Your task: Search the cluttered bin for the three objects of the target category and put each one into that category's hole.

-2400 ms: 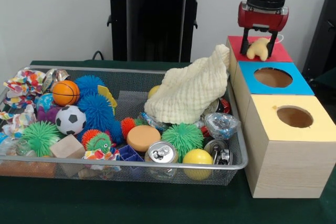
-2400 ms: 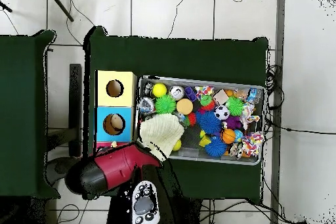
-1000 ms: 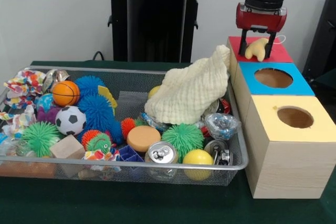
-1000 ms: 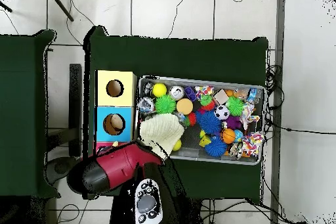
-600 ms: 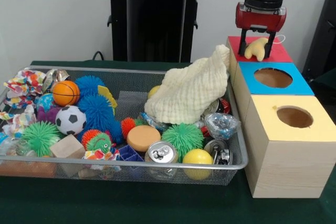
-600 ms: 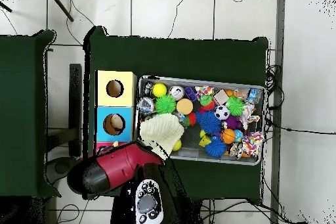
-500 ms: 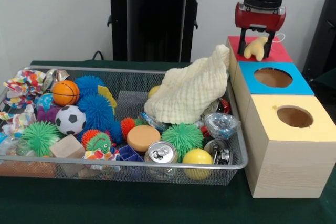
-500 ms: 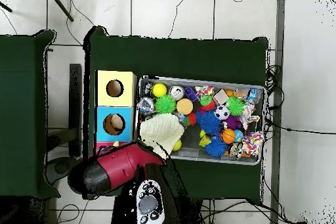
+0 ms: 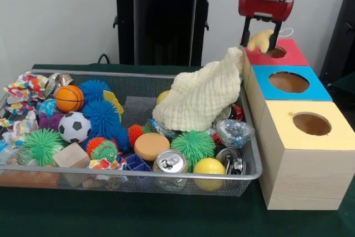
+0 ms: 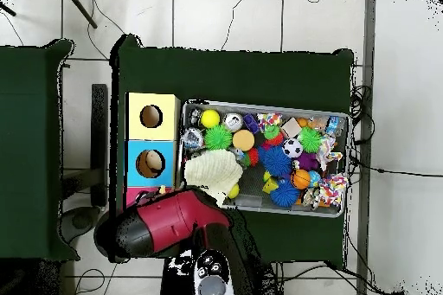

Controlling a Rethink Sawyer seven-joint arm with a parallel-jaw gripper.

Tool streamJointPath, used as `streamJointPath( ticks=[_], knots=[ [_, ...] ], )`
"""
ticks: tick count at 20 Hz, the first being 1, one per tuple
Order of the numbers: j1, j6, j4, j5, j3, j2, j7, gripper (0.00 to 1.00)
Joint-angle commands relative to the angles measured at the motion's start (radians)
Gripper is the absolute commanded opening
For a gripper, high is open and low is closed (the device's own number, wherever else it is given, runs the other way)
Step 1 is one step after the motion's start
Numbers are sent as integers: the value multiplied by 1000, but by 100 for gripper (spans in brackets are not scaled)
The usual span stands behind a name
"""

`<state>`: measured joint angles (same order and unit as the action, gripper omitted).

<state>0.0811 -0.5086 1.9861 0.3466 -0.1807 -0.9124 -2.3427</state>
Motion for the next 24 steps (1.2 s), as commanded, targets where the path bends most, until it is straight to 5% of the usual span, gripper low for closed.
streamJointPath(
  ticks=[1, 24],
  knots=[
    [40, -141, 50, -42, -107, -65, 114, 100],
    [-70, -50, -18, 51, -32, 52, -16, 100]
  ],
)
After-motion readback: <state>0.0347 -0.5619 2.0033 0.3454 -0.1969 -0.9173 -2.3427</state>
